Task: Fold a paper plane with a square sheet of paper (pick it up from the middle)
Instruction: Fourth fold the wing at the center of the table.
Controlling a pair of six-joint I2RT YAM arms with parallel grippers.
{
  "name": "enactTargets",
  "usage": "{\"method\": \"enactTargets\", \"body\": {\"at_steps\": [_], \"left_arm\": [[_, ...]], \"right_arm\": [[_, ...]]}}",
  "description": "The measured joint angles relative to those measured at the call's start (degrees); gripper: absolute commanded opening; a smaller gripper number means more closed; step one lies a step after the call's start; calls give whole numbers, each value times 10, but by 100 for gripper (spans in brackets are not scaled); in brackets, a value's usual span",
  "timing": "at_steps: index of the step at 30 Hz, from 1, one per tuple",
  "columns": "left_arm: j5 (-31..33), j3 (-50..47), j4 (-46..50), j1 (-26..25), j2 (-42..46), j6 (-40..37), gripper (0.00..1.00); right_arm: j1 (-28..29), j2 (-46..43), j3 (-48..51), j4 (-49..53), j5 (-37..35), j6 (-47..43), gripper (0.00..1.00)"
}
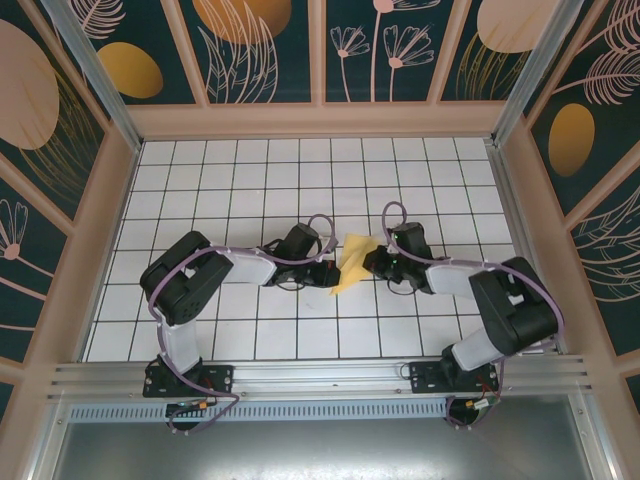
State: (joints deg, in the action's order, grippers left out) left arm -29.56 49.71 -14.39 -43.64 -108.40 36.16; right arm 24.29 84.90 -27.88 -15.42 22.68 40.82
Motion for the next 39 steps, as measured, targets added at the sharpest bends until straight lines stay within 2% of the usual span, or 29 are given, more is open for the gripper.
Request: {"method": "enactTargets", "body": {"at_steps": [3,6,16,26,33,39], "left_arm": [[-15,0,-6,6,-4,12,2],[-22,-2,-13,8,-6,19,2],[-31,-2,-18,10,-9,21,4],[-39,-3,-22,10,-7,16,19],[-45,-9,-32,10,-1,14,25],[-36,-22,-35,10,9,14,20]], "right_arm": [[0,-46,28,-27,24,5,5],[1,-52,35,-61,52,19,4],[9,30,8,-127,87,47,4],[9,77,-7,-137,87,48,3],[9,89,-20,-137,87,47,3],[9,89,-20,-137,87,47,3]]}}
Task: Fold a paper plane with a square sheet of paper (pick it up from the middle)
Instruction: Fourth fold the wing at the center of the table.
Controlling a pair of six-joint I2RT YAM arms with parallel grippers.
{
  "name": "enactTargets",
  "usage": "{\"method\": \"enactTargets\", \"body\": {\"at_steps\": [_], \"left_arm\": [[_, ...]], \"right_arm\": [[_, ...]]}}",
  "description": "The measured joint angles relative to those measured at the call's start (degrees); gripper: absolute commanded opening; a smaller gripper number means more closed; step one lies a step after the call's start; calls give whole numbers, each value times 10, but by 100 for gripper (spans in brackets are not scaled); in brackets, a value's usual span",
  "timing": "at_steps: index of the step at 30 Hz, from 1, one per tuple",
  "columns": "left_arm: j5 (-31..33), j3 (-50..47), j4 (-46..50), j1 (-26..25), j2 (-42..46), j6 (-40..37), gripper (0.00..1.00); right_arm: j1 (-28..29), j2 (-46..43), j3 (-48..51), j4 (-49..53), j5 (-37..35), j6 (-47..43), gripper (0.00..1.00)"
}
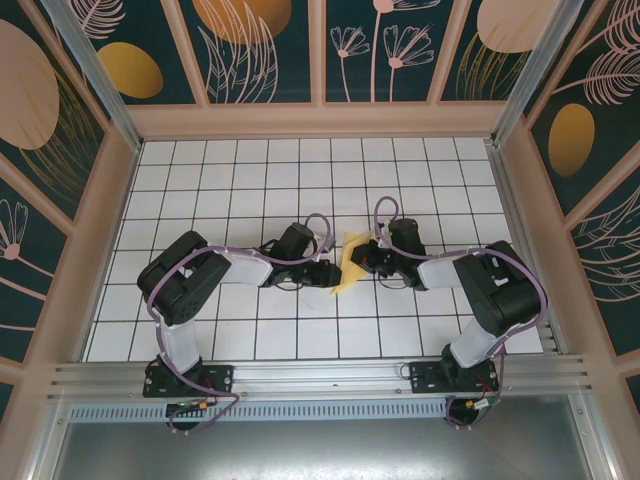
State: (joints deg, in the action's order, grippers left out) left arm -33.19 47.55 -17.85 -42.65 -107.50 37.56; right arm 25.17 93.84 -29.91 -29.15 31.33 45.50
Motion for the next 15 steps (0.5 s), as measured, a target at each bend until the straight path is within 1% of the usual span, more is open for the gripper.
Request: {"method": "enactTargets", "body": {"at_steps": [5,8,9,15], "left_arm": [[2,-7,0,0,1,0,10],[2,-11,0,0,1,0,1],[2,-11,0,0,1,-2,0],[2,-7,3,0,0,0,0]], "right_arm": [[0,0,0,0,-2,0,3],[0,0,0,3,-5,-1,3],[0,0,0,5,-7,-1,3],[0,0,0,12,-14,-2,3]]}}
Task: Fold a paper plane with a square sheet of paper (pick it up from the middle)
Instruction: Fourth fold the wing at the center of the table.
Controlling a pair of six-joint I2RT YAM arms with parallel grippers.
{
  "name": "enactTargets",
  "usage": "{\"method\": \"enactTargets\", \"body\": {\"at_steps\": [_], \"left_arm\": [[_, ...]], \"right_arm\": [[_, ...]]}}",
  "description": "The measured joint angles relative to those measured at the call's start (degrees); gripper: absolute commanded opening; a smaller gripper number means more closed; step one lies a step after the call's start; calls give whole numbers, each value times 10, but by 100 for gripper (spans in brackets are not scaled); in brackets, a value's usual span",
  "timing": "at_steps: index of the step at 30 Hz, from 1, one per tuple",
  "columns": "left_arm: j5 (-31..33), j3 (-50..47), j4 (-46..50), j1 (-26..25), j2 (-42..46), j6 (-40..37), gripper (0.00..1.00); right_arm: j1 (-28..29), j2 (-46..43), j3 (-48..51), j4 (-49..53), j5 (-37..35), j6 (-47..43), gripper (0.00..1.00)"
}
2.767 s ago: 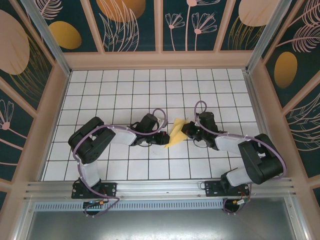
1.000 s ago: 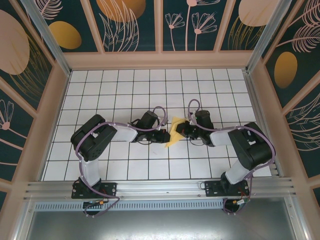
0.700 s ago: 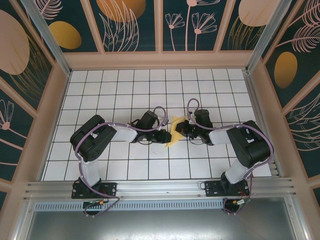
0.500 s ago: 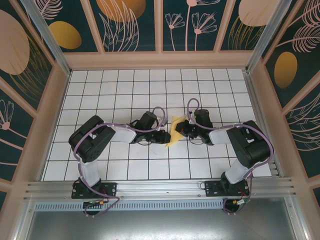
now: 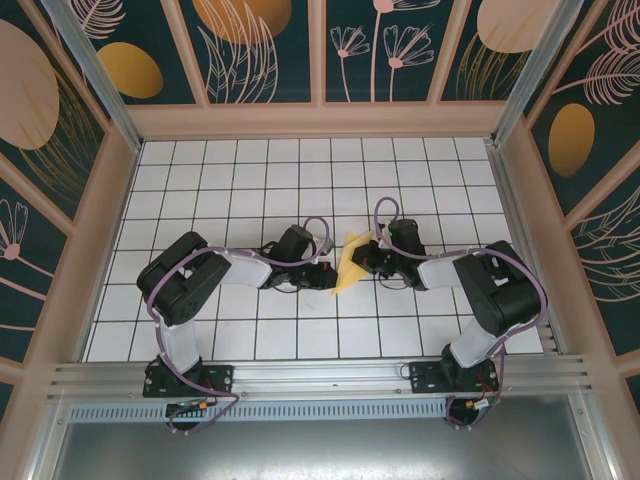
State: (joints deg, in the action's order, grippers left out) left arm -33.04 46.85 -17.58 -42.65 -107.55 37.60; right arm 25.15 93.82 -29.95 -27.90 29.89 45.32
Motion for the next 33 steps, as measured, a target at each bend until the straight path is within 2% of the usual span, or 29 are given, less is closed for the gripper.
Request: {"method": "enactTargets", "body": {"at_steps": [10,22,27,33], "left_arm": [[-12,21,14,0,-15,0,0],[-25,47,50,0,-24,-18,0],[-25,51,59,0,-24,-26,11],[-25,53,61,0,-23,-33,16]], "right_arm": [[9,-11,-16,-1,30,0,5],[5,5,-26,24,-28,-4,5],[0,6,-26,28,-43,-4,5],[0,6,-26,35,-51,-4,5]]}}
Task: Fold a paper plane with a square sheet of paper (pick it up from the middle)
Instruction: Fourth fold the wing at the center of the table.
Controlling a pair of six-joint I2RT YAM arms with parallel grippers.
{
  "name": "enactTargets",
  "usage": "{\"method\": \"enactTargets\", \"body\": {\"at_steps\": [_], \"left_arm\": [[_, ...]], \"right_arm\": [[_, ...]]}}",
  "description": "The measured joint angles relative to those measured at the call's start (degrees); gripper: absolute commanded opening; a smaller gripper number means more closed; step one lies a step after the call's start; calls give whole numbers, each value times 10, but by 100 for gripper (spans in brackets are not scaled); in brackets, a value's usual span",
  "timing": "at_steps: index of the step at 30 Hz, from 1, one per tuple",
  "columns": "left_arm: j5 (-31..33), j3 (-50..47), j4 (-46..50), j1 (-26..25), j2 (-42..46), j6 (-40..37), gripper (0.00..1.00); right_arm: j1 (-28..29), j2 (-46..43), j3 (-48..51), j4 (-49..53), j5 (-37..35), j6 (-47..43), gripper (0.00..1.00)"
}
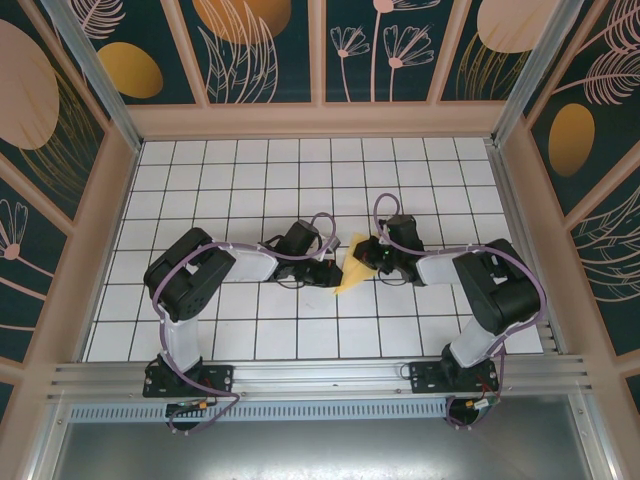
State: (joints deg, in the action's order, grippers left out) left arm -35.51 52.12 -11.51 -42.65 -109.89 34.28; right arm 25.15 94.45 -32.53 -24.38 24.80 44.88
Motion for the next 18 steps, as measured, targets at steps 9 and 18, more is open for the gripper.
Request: {"method": "enactTargets", "body": {"at_steps": [9,18], "left_arm": [[24,2,0,0,14,-2,13],[28,9,0,0,13,-2,10]], "right_arm": [[0,0,1,8,-8,0,5],[-1,0,4,8,-10,0,5]]}}
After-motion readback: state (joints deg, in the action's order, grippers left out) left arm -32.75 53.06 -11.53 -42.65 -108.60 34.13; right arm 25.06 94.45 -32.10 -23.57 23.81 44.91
